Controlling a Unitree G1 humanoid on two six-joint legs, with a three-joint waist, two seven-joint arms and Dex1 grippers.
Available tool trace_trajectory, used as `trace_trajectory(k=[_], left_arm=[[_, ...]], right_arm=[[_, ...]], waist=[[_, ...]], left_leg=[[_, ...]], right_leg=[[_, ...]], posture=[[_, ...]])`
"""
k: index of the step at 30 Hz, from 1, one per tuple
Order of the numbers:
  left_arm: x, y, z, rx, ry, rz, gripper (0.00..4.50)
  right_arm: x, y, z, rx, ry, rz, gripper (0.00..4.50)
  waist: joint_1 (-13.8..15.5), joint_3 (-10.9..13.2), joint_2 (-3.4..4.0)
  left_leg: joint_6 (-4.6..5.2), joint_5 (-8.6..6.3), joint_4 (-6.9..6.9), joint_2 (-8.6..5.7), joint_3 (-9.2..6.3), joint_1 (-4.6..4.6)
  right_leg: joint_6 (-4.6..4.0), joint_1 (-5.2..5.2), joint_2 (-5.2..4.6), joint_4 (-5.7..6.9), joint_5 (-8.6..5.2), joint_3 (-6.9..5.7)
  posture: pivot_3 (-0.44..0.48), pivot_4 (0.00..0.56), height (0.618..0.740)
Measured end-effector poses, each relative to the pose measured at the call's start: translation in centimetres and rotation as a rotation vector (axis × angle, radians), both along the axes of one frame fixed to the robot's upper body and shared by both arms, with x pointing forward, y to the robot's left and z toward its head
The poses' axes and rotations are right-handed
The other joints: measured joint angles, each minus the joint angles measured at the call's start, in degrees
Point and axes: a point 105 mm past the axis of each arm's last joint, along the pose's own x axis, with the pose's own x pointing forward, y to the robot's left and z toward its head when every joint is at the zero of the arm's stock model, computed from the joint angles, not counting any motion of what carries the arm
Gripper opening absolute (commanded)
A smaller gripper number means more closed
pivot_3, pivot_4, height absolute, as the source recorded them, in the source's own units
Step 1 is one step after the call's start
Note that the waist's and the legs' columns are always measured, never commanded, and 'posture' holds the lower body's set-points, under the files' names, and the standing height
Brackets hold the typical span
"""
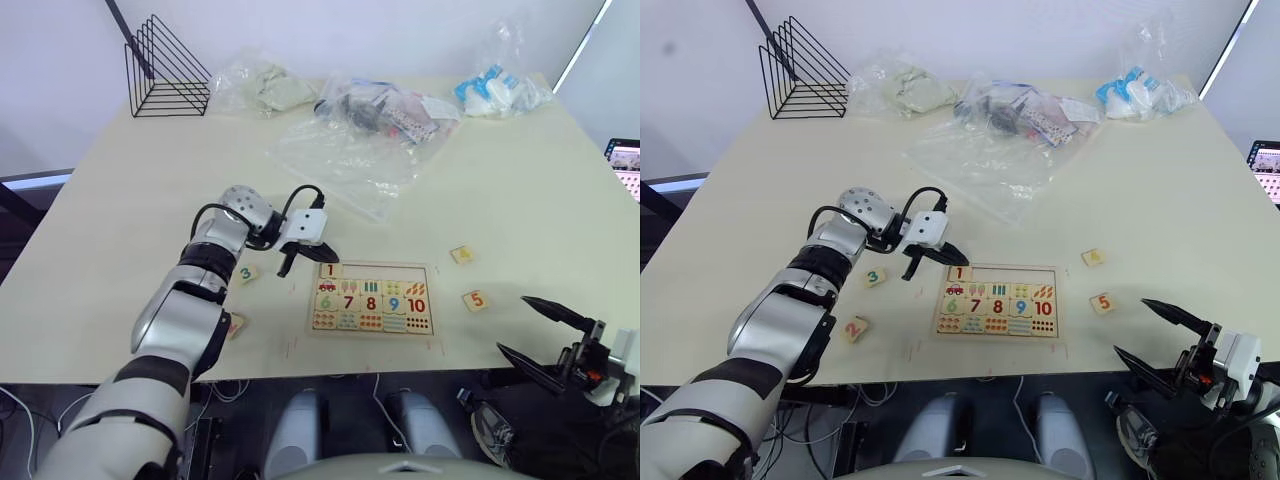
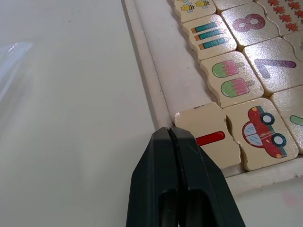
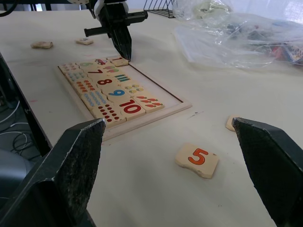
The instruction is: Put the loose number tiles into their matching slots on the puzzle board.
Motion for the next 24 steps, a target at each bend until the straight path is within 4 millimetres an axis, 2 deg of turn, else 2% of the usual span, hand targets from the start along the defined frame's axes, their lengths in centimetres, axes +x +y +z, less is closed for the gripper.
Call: trace_trajectory(k=[18,24], left_arm=[[-0.3,1.0,0.0,0.005,0.022,0.004,0.04],[-0.1,2.1,1.4,-0.098,0.025,0.081,0.04]], right_arm=[[0.4,0.1,0.4,0.0,-0.021,0.006,4.5],[0.5,-0.1,0.1,0.004,-0.008,-0.002,4.5]], waist=[[-0.01,0.0,0.0],[-0.05,0.0,0.0]], left_leg=[[0.0,0.0,0.01,0.0,0.0,0.01],[0.0,0.0,0.01,0.01,-0.02,0.01]], right_leg=[[0.0,0.0,0.0,0.02,0.0,0.0],[0.0,0.0,0.0,0.04,0.0,-0.01]], posture=[[0.0,0.15,0.74],[0.0,0.15,0.74]])
